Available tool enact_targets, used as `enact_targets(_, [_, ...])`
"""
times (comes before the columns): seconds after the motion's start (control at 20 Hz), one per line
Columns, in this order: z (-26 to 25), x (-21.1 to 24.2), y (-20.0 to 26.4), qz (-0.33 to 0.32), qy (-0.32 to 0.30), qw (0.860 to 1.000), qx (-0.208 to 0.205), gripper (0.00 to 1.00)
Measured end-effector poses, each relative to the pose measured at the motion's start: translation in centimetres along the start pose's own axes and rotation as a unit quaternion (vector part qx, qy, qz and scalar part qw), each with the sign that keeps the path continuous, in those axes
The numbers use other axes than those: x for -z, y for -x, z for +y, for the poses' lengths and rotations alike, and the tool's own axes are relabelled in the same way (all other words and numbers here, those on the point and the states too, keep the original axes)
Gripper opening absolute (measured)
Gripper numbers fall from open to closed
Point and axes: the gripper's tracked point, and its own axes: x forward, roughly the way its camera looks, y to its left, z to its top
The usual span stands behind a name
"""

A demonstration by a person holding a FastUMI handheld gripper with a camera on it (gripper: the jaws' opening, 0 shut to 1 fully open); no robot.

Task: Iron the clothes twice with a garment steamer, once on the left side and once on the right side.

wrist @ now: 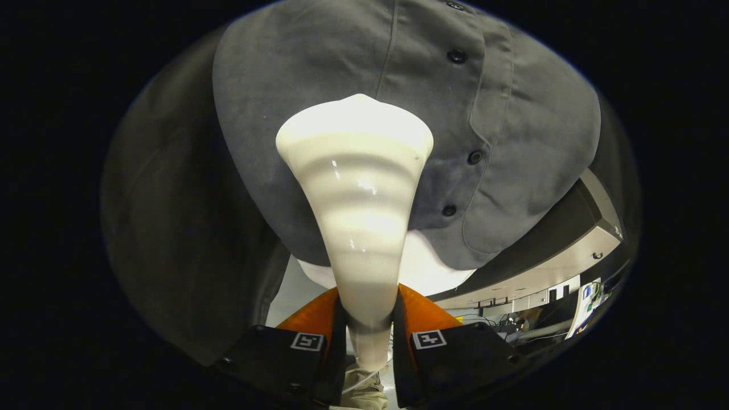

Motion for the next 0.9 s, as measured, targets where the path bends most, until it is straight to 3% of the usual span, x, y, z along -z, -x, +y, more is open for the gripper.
enact_targets(0.6, [0.1,4.7,-2.8,0.045,-0.01,0.999,-0.005,0.43])
enact_targets(0.9, [-0.1,5.1,-1.3,0.044,-0.017,0.999,-0.022,0.43])
